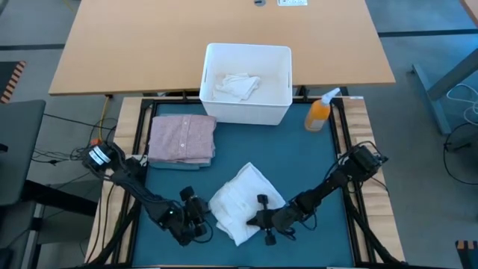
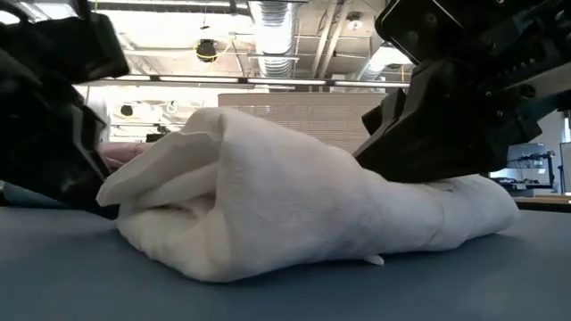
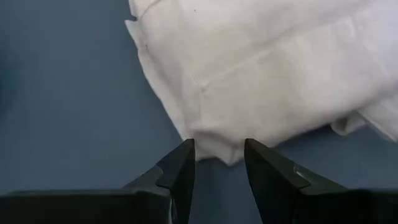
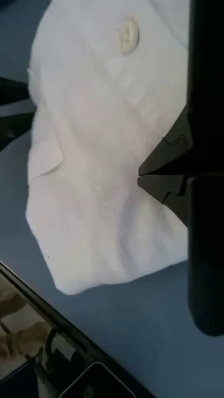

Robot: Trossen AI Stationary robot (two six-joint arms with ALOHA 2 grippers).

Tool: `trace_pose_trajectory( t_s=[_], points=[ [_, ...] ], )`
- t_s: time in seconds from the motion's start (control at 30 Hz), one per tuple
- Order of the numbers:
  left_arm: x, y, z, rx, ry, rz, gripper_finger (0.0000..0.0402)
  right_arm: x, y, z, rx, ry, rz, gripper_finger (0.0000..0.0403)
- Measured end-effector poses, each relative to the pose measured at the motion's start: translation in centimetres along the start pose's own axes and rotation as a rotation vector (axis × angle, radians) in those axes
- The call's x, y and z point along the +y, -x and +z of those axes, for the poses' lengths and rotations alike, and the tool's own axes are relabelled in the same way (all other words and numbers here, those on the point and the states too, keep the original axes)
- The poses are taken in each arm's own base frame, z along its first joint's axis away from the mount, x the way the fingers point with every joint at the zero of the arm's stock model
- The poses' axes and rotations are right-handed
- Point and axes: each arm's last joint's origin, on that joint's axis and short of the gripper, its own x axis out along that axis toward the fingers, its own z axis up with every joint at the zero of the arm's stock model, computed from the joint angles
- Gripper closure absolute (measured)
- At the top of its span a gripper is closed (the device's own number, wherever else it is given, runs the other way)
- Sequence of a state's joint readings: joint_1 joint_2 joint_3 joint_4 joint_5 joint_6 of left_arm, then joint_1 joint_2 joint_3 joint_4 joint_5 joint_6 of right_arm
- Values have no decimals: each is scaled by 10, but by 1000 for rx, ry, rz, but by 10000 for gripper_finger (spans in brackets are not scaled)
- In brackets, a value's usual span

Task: Fold Laundry from Bin
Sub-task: Fold the white shirt

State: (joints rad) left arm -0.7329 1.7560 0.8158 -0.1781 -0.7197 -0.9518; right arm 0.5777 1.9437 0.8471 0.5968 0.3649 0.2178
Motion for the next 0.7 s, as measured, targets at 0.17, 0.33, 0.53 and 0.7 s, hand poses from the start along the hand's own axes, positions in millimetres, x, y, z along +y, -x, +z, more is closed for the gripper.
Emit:
trace_pose_trajectory(
  t_s=[0.17,0.33,0.53,0.7],
  points=[
    [-4,11,-9,-38,-9,11,272,-1,0,-1,15,3,-5,384],
    [-5,13,-10,-71,21,25,272,-3,-1,0,7,-4,-10,384],
    [-4,1,6,-88,30,4,272,-6,-2,1,1,-29,-13,384],
    [-4,-7,20,-110,-16,-39,272,-6,-2,2,-10,-33,-10,384]
  ],
)
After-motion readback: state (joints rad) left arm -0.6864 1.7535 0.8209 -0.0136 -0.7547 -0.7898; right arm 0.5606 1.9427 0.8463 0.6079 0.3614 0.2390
